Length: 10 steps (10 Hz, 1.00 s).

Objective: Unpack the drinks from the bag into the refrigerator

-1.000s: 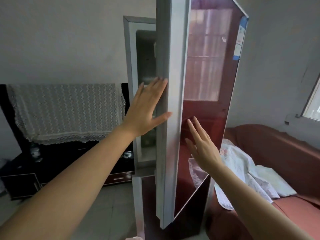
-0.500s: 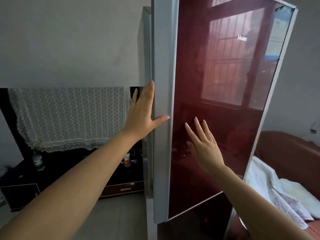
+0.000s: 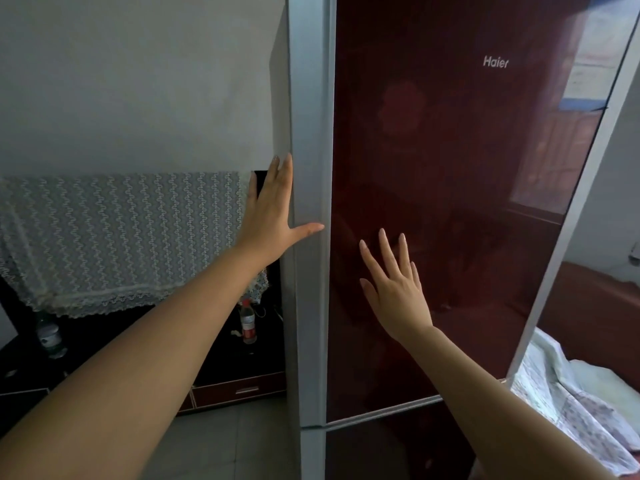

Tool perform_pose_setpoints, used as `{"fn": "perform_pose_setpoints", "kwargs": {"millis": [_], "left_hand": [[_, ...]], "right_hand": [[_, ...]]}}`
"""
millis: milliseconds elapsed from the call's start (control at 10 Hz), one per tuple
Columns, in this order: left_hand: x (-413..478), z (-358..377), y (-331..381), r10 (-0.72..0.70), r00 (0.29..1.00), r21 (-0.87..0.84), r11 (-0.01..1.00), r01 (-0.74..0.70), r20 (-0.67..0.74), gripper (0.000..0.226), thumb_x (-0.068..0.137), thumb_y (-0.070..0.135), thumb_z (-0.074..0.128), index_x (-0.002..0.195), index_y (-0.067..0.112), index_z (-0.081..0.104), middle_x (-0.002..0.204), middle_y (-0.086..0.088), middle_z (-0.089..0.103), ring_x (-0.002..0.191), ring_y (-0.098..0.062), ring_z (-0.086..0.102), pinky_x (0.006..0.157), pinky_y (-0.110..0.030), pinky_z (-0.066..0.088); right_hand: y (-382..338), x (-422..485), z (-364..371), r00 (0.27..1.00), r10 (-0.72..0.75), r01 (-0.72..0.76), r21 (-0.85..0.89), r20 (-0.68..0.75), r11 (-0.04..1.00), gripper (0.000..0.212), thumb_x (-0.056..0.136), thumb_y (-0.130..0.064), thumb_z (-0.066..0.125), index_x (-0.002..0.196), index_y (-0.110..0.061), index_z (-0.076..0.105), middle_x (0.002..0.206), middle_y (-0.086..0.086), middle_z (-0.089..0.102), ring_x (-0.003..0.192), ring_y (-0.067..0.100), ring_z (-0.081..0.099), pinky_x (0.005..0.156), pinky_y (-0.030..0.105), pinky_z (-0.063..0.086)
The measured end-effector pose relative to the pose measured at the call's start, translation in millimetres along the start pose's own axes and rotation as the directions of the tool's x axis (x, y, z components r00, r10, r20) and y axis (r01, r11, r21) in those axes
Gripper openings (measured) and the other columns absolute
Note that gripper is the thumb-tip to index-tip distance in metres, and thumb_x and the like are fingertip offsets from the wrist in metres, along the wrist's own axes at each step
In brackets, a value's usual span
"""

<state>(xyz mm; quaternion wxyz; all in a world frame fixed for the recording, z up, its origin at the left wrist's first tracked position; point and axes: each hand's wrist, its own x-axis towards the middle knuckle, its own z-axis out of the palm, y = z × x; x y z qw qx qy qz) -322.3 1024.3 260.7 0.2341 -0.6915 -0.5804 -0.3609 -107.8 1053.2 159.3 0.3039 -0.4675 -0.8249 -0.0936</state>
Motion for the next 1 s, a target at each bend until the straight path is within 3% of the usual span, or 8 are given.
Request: {"fn": "perform_pose_setpoints", "kwargs": {"millis": [200, 400, 600, 700, 800, 900, 1000], "left_hand": [[-1.1, 6.4, -3.7, 0.014, 0.999, 0.000, 1.000, -0.014, -0.037, 0.112, 0.073, 0.058, 0.061, 0.145, 0.007, -0.009, 0.157, -0.012, 0.005, 0.144, -0.021, 0.001, 0.111, -0.039, -0.008], [-4.9, 4.9, 2.3, -0.026, 0.998, 0.015, 1.000, 0.027, -0.048, 0.108, 0.074, 0.056, 0.061, 0.146, 0.010, -0.006, 0.157, -0.010, 0.007, 0.145, -0.022, 0.002, 0.113, -0.043, -0.005], [-9.8, -3.4, 17.2, -0.117, 0.993, 0.047, 0.992, 0.117, -0.023, 0.106, 0.076, 0.052, 0.063, 0.146, 0.013, -0.006, 0.157, -0.007, 0.008, 0.145, -0.024, 0.001, 0.115, -0.052, 0.001], [-12.0, -9.0, 28.0, -0.179, 0.984, 0.089, 0.980, 0.179, 0.000, 0.104, 0.078, 0.049, 0.062, 0.146, 0.014, -0.009, 0.157, -0.006, 0.006, 0.145, -0.025, 0.001, 0.115, -0.054, 0.003], [-19.5, -11.4, 37.2, -0.243, 0.970, 0.112, 0.965, 0.238, 0.029, 0.096, 0.083, 0.045, 0.059, 0.146, 0.014, -0.007, 0.157, -0.006, 0.006, 0.145, -0.026, 0.002, 0.114, -0.055, 0.004], [-45.1, -14.7, 53.4, -0.270, 0.961, 0.109, 0.958, 0.264, 0.051, 0.082, 0.088, 0.042, 0.053, 0.147, 0.016, 0.002, 0.157, -0.005, 0.007, 0.145, -0.026, 0.003, 0.114, -0.055, 0.005], [-75.7, -17.6, 68.9, -0.213, 0.977, 0.140, 0.968, 0.209, 0.014, 0.063, 0.091, 0.037, 0.049, 0.144, 0.017, 0.021, 0.156, -0.005, 0.015, 0.144, -0.027, 0.010, 0.114, -0.055, 0.011]], "right_hand": [[3.3, 2.4, 9.9, 1.000, 0.003, -0.004, -0.028, -0.031, 1.000, 0.067, 0.095, -0.033, 0.038, 0.141, -0.037, -0.011, 0.151, -0.008, -0.018, 0.140, 0.027, -0.021, 0.114, 0.055, 0.008], [2.5, 0.0, 1.2, 1.000, -0.010, 0.010, -0.034, -0.014, 0.999, 0.066, 0.095, -0.033, 0.039, 0.142, -0.038, -0.008, 0.151, -0.008, -0.019, 0.141, 0.028, -0.019, 0.114, 0.054, 0.014], [-2.8, -4.5, -23.6, 0.990, 0.001, 0.005, -0.043, 0.139, 0.999, 0.068, 0.095, -0.034, 0.037, 0.141, -0.039, -0.012, 0.152, -0.007, -0.025, 0.141, 0.026, -0.022, 0.114, 0.051, 0.020], [-6.0, -9.8, -45.9, 0.980, 0.021, -0.028, 0.036, 0.197, 0.999, 0.065, 0.095, -0.030, 0.039, 0.143, -0.038, -0.004, 0.156, -0.005, -0.013, 0.144, 0.025, -0.010, 0.115, 0.050, 0.016], [-7.0, -23.7, -68.4, 0.986, 0.040, -0.059, 0.117, 0.161, 0.991, 0.062, 0.095, -0.028, 0.040, 0.144, -0.036, 0.003, 0.157, -0.003, 0.001, 0.144, 0.023, 0.000, 0.115, 0.046, 0.017], [-7.2, -47.5, -88.9, 0.994, 0.038, -0.058, 0.189, 0.107, 0.980, 0.058, 0.094, -0.027, 0.041, 0.144, -0.033, 0.013, 0.155, 0.000, 0.016, 0.144, 0.021, 0.010, 0.117, 0.044, 0.017], [-1.2, -73.9, -103.5, 0.997, 0.036, -0.019, 0.235, -0.066, 0.972, 0.050, 0.092, -0.024, 0.045, 0.140, -0.026, 0.030, 0.146, -0.001, 0.039, 0.136, 0.018, 0.031, 0.114, 0.043, 0.025]]}}
